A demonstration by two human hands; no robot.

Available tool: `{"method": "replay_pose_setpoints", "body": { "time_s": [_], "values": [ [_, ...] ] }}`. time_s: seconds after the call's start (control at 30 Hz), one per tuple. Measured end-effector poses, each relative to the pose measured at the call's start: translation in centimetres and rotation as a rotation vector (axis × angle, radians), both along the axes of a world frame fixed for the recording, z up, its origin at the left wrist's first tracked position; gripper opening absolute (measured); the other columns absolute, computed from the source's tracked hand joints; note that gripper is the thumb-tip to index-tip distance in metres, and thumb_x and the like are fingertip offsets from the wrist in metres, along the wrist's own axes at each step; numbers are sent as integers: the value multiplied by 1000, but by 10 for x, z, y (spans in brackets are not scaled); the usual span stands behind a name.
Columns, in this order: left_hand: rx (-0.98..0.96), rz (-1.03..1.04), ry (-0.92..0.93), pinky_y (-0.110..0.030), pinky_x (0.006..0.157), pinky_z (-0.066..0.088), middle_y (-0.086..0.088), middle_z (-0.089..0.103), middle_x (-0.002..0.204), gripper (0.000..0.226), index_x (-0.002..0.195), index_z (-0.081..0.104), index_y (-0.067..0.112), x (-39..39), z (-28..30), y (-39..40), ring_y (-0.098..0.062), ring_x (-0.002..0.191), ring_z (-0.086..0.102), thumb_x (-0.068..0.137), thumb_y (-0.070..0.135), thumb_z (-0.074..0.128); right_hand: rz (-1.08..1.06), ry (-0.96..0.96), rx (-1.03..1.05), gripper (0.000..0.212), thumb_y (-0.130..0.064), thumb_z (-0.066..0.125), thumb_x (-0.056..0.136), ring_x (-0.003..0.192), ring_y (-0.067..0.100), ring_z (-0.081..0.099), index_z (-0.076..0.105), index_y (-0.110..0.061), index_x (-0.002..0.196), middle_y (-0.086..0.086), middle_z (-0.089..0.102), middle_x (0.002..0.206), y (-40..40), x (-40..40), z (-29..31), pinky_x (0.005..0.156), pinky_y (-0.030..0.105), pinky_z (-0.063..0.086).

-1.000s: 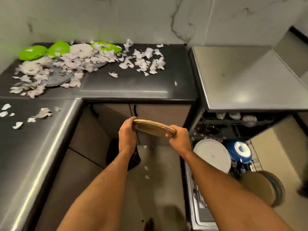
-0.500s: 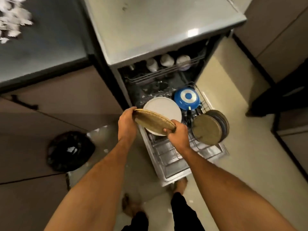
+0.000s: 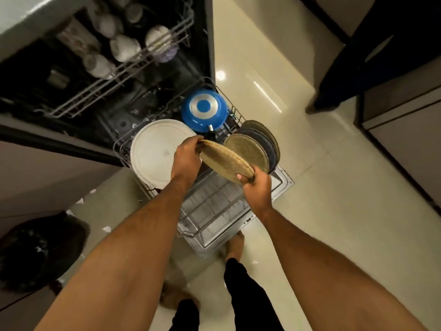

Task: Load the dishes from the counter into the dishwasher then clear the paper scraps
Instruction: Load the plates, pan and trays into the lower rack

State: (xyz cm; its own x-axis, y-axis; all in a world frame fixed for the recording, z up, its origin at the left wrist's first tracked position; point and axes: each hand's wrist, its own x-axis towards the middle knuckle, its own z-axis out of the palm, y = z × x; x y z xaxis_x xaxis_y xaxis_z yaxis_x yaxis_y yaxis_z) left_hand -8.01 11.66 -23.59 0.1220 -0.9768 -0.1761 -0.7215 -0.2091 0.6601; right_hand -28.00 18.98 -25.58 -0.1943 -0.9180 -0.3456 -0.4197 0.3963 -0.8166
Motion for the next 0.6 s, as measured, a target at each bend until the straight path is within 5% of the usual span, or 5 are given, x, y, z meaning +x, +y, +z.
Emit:
{"method": "replay_pose_setpoints", "body": {
  "time_s": [0.17,0.3,0.43,0.6],
  "values": [
    [62,-130,52,-36,104,51,-8,68,123,37,128,64,11,-45,-35,-49,-20,114,63,95,-3,57,-136,-12,36,53,-17,74,93,108,11,66,55,-6,142,4,71,120,-16,-30,-40,91,32,59],
    [89,-182,36,-32,100,51,-6,68,123,34,129,64,12,-65,-68,-73,-18,113,62,96,4,61,-158,38,6,47,-7,75,89,99,2,64,62,0,134,7,73,116,-31,-45,-69,83,6,50],
    [107,-201,43,-25,96,50,-7,69,122,33,128,64,10,-70,-94,-81,-17,112,62,96,5,62,-159,60,7,39,-3,75,87,99,12,65,68,-5,125,2,72,107,-36,-48,-92,78,-2,43],
    [109,-215,41,-22,90,48,-8,69,119,29,125,66,8,-62,-111,-83,-15,109,62,97,4,60,-147,-10,46,44,-7,76,88,110,14,64,66,-14,130,-2,71,115,-40,-39,-111,91,15,49]
  ]
}}
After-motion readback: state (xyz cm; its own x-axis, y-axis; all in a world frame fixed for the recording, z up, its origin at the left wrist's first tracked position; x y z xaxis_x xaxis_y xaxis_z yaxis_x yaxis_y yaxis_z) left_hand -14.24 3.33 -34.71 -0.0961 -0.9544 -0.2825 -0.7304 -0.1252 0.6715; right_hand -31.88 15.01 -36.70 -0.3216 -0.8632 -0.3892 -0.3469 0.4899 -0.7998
